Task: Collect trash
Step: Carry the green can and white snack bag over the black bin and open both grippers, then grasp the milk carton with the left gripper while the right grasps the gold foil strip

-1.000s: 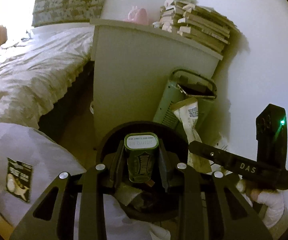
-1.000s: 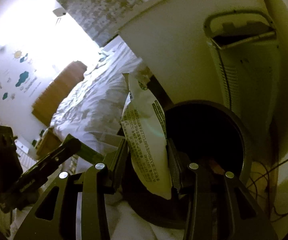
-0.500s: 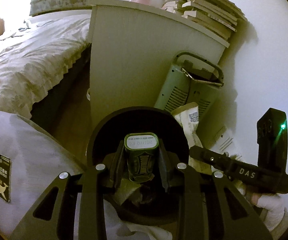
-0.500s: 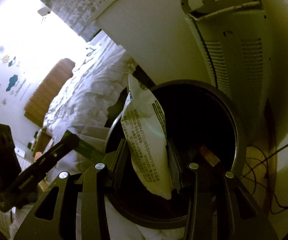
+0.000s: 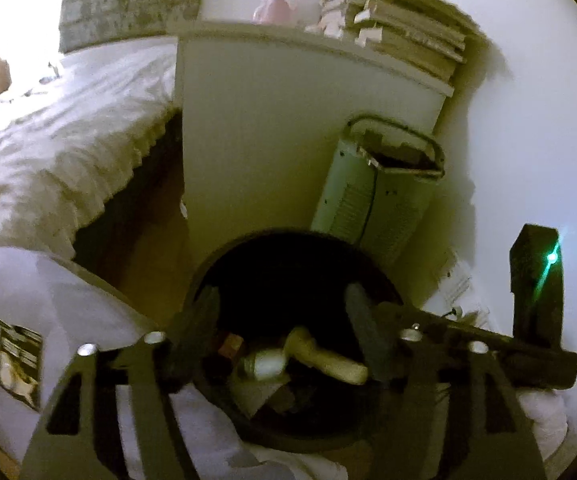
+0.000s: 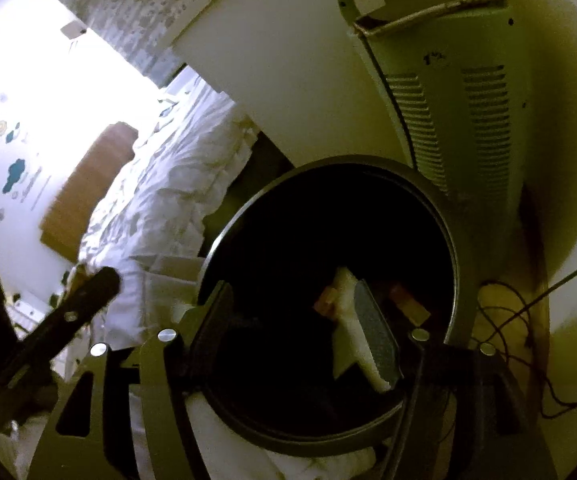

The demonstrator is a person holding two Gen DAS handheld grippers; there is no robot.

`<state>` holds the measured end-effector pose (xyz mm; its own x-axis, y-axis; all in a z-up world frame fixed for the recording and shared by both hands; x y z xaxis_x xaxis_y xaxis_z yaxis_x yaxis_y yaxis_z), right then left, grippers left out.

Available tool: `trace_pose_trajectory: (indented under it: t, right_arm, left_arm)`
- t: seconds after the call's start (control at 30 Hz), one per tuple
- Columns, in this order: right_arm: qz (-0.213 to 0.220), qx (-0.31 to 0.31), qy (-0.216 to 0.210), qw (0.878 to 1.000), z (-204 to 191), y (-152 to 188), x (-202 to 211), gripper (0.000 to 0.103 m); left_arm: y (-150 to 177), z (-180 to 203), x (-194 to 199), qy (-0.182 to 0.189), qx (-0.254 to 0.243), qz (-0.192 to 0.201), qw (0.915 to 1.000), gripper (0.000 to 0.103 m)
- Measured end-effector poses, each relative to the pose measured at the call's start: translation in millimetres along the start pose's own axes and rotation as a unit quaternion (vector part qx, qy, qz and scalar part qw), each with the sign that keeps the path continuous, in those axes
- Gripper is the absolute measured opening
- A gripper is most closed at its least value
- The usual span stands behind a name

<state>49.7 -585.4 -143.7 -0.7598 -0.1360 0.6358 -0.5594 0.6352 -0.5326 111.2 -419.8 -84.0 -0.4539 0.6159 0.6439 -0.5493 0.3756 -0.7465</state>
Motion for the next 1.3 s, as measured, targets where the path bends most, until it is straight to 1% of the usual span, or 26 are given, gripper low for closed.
trace_pose_trajectory:
  t: [0.2, 0.3, 0.33, 0.37, 0.47, 0.6, 0.67, 0.7, 0.77, 0.87, 0.9, 0.93, 0.97, 1.03, 1.1, 1.13, 1.17, 1.2, 1.23, 1.27, 1.3]
  right_arm:
    - [0.005, 0.017, -0.01, 1.0, -18, 0, 5, 0.064]
    - [0.005, 0.031, -0.018, 0.999, -33, 1, 6, 0.065]
    - [0.005, 0.038, -0.023, 0.999, -41, 2, 7, 0.069]
    - [0.005, 0.043, -0.027, 0.999, -47, 2, 8, 0.07]
    - [-0.001, 0.064, -0.04, 0.997, -69, 5, 7, 0.07]
    - [-0.016, 0.099, -0.059, 0.993, -107, 11, 1, 0.07]
    - [-0.029, 0.121, -0.071, 0.99, -130, 17, -4, 0.07]
    - [-0.035, 0.132, -0.077, 0.988, -143, 21, -7, 0.07]
    - [-0.048, 0.154, -0.091, 0.983, -170, 29, -13, 0.074]
    - [-0.068, 0.186, -0.106, 0.974, -209, 40, -22, 0.076]
    - [-0.076, 0.2, -0.111, 0.971, -225, 44, -27, 0.076]
    - [-0.083, 0.211, -0.116, 0.967, -239, 47, -32, 0.076]
    - [-0.088, 0.219, -0.121, 0.964, -252, 50, -35, 0.076]
    - [-0.103, 0.236, -0.133, 0.957, -280, 55, -46, 0.076]
    - [-0.116, 0.256, -0.133, 0.95, -308, 60, -61, 0.076]
    - [-0.121, 0.264, -0.132, 0.948, -318, 62, -67, 0.074]
    - [-0.129, 0.272, -0.131, 0.945, -332, 65, -76, 0.069]
    - [-0.139, 0.277, -0.129, 0.942, -343, 67, -87, 0.068]
    - [-0.149, 0.281, -0.127, 0.94, -353, 70, -99, 0.067]
    - [-0.155, 0.284, -0.123, 0.938, -359, 71, -107, 0.062]
    - [-0.163, 0.291, -0.115, 0.936, -367, 72, -119, 0.06]
  left_arm:
    - [-12, 1, 28, -0.007, -0.008, 0.026, 0.9996, 0.068]
    - [-14, -5, 44, -0.018, -0.006, 0.039, 0.9991, 0.077]
    - [-14, -8, 49, -0.022, -0.005, 0.043, 0.9988, 0.077]
    - [-13, -12, 55, -0.026, -0.003, 0.046, 0.9986, 0.077]
    - [-7, -34, 74, -0.048, 0.008, 0.053, 0.9974, 0.078]
    - [9, -81, 103, -0.081, 0.048, 0.059, 0.9938, 0.078]
    - [17, -105, 118, -0.102, 0.064, 0.061, 0.9909, 0.078]
    - [24, -122, 128, -0.119, 0.072, 0.062, 0.9883, 0.078]
    - [35, -147, 144, -0.143, 0.085, 0.062, 0.9841, 0.078]
    - [56, -190, 164, -0.19, 0.1, 0.052, 0.9753, 0.078]
    - [61, -199, 167, -0.199, 0.102, 0.046, 0.9736, 0.078]
    - [68, -210, 169, -0.207, 0.105, 0.034, 0.972, 0.084]
    - [74, -220, 168, -0.213, 0.109, 0.021, 0.9708, 0.087]
    - [85, -235, 164, -0.218, 0.113, -0.005, 0.9693, 0.087]
    - [93, -246, 163, -0.221, 0.11, -0.016, 0.969, 0.087]
    - [95, -248, 160, -0.221, 0.105, -0.022, 0.9692, 0.087]
    - [97, -250, 159, -0.222, 0.102, -0.026, 0.9692, 0.087]
    - [98, -251, 155, -0.222, 0.096, -0.032, 0.9698, 0.087]
    - [98, -251, 153, -0.219, 0.093, -0.035, 0.9707, 0.087]
    - [100, -251, 151, -0.215, 0.09, -0.036, 0.9718, 0.087]
    - [101, -253, 150, -0.209, 0.088, -0.036, 0.9731, 0.087]
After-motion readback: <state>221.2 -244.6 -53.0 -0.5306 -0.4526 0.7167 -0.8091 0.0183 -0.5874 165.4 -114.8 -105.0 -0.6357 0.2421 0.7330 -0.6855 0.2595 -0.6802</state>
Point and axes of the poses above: each gripper's, at about its wrist camera, not at the fingertips, and x roughly against the way its jaws point, z to its right, y to its underside, the point moved 6 cm from there along -x, roughly the way its jaws point
